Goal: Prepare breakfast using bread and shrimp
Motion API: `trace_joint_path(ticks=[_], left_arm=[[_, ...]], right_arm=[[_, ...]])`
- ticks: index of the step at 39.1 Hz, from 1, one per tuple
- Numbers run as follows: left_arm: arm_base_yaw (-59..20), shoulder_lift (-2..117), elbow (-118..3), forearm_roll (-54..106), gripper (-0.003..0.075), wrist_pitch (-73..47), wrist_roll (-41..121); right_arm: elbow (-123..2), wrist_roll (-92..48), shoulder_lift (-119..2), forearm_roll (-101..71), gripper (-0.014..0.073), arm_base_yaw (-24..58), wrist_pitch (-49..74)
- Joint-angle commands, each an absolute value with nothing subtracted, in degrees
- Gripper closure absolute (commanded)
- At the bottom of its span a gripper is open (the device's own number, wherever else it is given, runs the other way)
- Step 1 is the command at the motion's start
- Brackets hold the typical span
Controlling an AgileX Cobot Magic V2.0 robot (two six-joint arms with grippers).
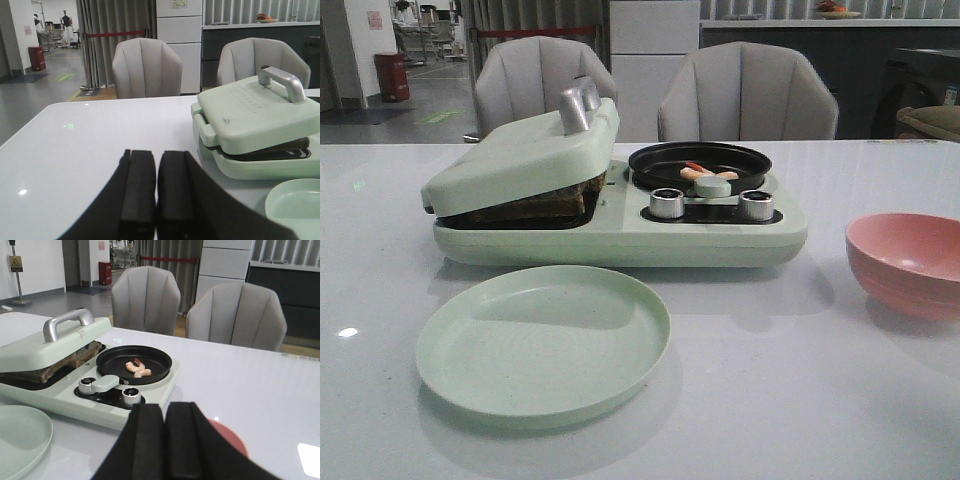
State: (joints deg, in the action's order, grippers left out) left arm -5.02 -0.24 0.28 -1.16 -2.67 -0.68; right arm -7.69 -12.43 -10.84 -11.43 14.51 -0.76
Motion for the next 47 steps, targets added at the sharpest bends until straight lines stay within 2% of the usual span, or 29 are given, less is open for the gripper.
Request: trace_joint_path(ticks=[1, 7, 14, 47], left_arm=[[-4.9, -1.2, 1.5, -1.0, 0.0606, 2.0, -1.4], [-4.9, -1.2, 1.5, -1.0, 0.0606, 2.0, -1.4], [-4.9, -1.2, 1.5, -1.0, 0.0606, 2.0, -1.4], [-4.9, -1.1, 1.5, -1.0, 0.0606, 2.0, -1.4]], right_arm=[[-8.0, -10.2, -8.3, -9.0, 0.0475, 13.3, -5.5], [-4.0, -2.6, -3.5, 0.6, 0.0475, 12.6, -5.8], [0.6, 0.3, 2.0, 1.9, 0.0475, 11.4, -6.1], [0.6, 0.7, 1.8, 1.7, 0.0475, 10.2, -5.1]])
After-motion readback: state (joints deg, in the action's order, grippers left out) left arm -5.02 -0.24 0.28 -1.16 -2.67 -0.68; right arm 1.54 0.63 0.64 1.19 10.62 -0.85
